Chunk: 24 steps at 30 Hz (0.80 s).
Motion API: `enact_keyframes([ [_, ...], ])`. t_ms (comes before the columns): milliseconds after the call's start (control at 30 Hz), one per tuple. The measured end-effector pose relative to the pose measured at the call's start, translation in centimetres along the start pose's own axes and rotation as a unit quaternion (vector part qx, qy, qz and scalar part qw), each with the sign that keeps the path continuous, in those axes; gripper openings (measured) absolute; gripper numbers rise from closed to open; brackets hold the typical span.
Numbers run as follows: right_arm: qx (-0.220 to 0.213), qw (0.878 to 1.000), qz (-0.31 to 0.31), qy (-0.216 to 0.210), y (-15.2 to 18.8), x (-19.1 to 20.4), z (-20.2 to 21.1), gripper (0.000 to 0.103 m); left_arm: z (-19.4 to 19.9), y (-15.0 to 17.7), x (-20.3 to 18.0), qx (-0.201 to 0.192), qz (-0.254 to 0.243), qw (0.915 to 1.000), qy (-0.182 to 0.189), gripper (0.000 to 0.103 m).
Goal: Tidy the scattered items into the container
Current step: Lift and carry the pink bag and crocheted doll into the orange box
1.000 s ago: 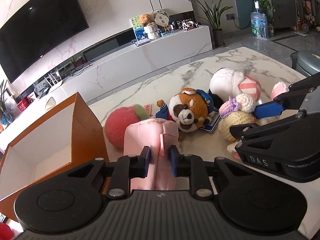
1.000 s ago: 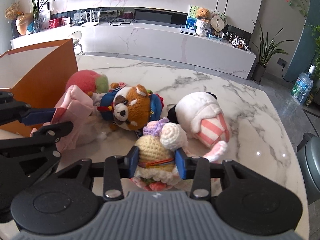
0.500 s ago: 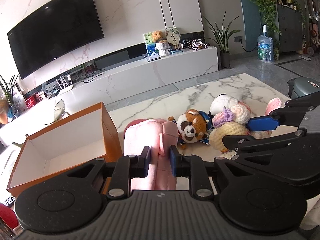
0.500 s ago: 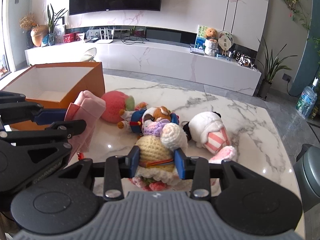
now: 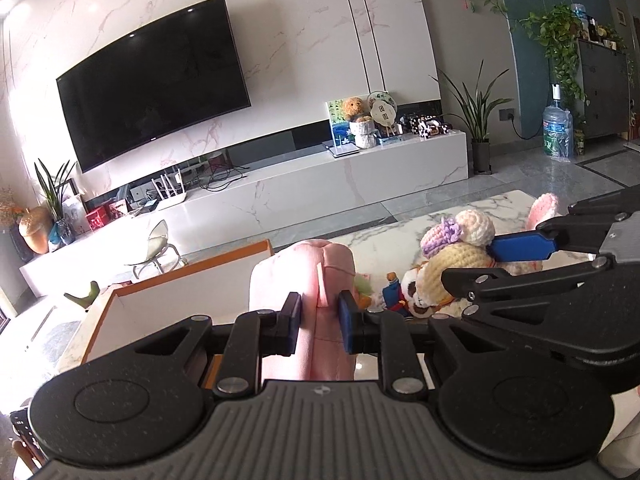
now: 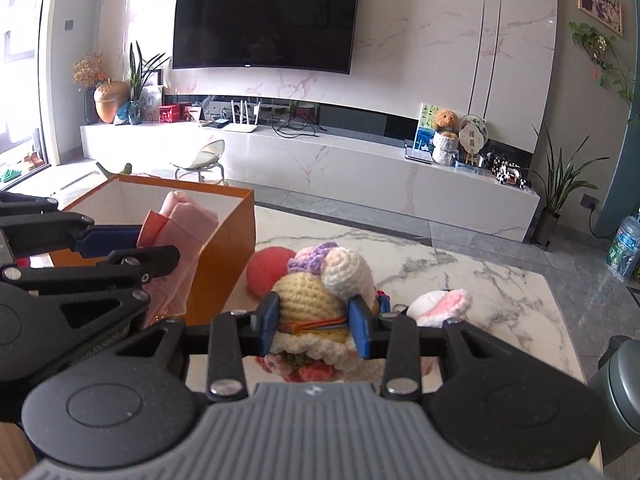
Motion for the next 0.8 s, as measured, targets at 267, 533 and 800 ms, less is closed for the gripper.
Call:
enact_keyframes([
  [267,-0.034,0.998,0.029,-0.035,-4.2,3.1,0.5,0.039,-0.4,-1.7,4.9,-0.007,0.025,0.9992,-0.03,0.023],
  [533,-0.063,0.994,0.065,-0.066,-10.0,7.4,-1.7,0.039,-1.7,-3.7,10.3,-0.012,0.044,0.9968,-0.065,0.023],
  [800,-0.061,0.988,0.101,-0.1,-15.3,11.3,-6.9,0.039,-5.9,-5.1,16.3,0.013,0.088,0.9924,-0.084,0.023],
])
Point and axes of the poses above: each gripper's, at about its wrist camera, not at the fingertips, and z roughly against the way its jaws point, x to its left, y to its underside, the point moved 3 cm from there along -z, roughly the way its jaws point, and after that the axes turned 13 degrees about x, right-handed, at the moved point
